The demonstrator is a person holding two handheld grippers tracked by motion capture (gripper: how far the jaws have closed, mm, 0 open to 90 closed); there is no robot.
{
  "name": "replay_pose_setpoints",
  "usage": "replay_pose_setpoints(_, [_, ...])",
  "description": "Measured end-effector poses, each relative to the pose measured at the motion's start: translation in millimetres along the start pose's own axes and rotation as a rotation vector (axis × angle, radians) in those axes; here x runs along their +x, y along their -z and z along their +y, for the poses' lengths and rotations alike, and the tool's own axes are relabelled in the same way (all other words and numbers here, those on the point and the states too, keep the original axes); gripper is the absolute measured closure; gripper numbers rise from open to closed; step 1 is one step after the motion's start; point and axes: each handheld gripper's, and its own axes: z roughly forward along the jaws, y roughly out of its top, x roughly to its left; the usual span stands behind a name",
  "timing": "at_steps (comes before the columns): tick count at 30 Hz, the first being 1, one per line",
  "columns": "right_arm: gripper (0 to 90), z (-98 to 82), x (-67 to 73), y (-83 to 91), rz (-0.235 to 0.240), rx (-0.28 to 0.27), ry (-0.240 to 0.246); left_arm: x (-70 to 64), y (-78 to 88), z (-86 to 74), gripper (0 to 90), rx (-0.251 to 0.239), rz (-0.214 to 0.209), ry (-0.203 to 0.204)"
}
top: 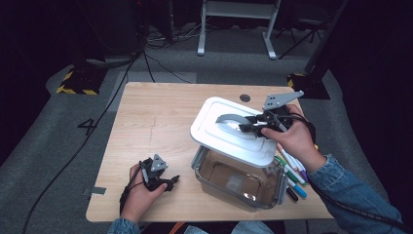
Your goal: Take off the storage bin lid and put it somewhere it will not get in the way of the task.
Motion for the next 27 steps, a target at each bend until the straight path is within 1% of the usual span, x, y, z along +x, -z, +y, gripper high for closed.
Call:
replay_pose_setpoints(2, [67.1,0.7,-8.2,-4.6,-0.011,-0.006,-0.007,0.0,0.0,0.0,24.2,0.0,0.0,0.0])
replay_pose_setpoints(7, [67.1,-0.4,-31.4,-22.5,-0.039,-0.009,-0.034,0.0,0.0,0.0,24.2,0.0,-0.001,0.001])
replay_pose_setpoints(9, [67.1,-1.5,-40.0,-30.8,-0.051,-0.004,-0.034,0.2,0.0,0.2,24.2,0.0,0.0,0.0])
replay_pose_setpoints(11, [67.1,-2.5,-47.8,-38.9,-0.067,0.008,-0.038,0.3,-0.2,0.4,24.1,0.0,0.002,0.0])
replay_pose_setpoints(12, [67.1,-2.5,-47.8,-38.9,-0.067,0.008,-0.038,0.3,-0.2,0.4,24.2,0.0,0.002,0.0])
replay_pose_setpoints(13, [67.1,-3.7,-55.5,-47.1,-0.078,0.016,-0.039,0.2,-0.3,0.4,24.2,0.0,0.002,0.0])
replay_pose_setpoints(16, [67.1,-7.3,-65.3,-58.9,-0.088,0.034,-0.044,0.3,-0.2,0.4,24.2,0.0,0.002,-0.001])
replay_pose_setpoints(18, [67.1,-11.1,-71.9,-68.1,-0.096,0.056,-0.05,0.2,-0.3,0.4,24.2,0.0,0.002,0.0])
replay_pose_setpoints(20, [67.1,-13.7,-76.4,-74.5,-0.097,0.069,-0.06,0.2,-0.3,0.4,24.2,0.0,0.002,0.0])
replay_pose_setpoints(21, [67.1,-15.6,-79.6,-78.8,-0.091,0.08,-0.063,0.2,-0.2,0.4,24.2,0.0,0.002,-0.001])
replay_pose_setpoints(24, [67.1,-20.9,-84.4,-89.7,-0.095,0.114,-0.058,0.3,-0.3,0.4,24.2,0.0,0.002,-0.001])
replay_pose_setpoints(25, [67.1,-20.9,-84.4,-89.7,-0.095,0.114,-0.058,0.3,-0.3,0.4,24.2,0.0,0.002,-0.001])
replay_pose_setpoints(26, [67.1,-24.1,-86.8,-96.5,-0.094,0.138,-0.054,0.3,-0.3,0.4,24.2,0.0,0.002,-0.001])
replay_pose_setpoints(27, [67.1,-25.4,-87.4,-99.2,-0.092,0.144,-0.056,0.3,-0.3,0.4,24.2,0.0,0.002,-0.001])
